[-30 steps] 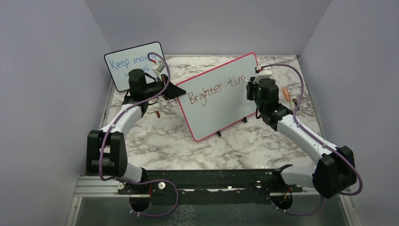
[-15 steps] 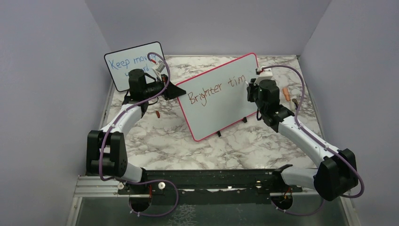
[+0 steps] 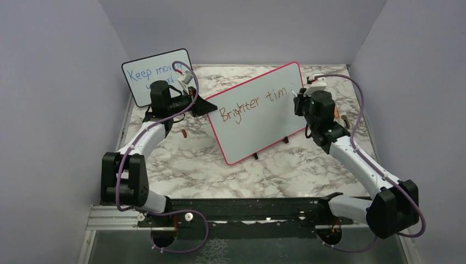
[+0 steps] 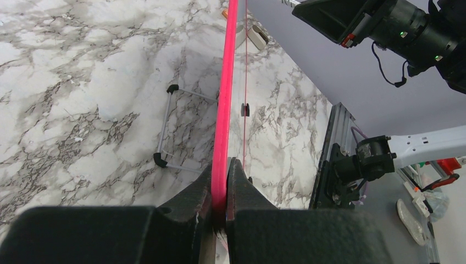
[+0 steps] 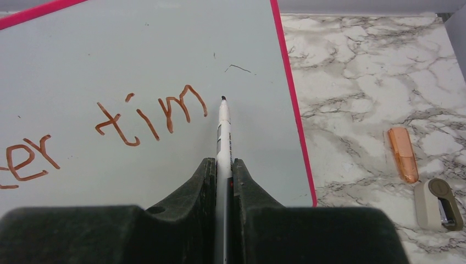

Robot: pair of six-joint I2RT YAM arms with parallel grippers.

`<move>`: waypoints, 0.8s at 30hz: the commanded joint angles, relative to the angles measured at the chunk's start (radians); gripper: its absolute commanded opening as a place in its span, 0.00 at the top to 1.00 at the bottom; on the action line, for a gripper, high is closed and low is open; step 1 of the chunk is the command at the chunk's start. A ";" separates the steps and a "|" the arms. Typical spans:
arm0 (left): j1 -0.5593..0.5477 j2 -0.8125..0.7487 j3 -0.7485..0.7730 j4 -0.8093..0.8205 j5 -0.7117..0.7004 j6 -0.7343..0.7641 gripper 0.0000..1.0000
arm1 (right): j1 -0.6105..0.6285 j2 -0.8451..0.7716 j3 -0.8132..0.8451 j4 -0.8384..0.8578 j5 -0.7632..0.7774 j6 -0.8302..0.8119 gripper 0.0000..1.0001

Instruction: Write a sentence on the whiteboard

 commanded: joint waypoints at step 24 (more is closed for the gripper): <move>-0.017 0.037 -0.019 -0.103 -0.079 0.105 1.00 | -0.033 0.081 0.050 0.063 -0.083 -0.015 0.99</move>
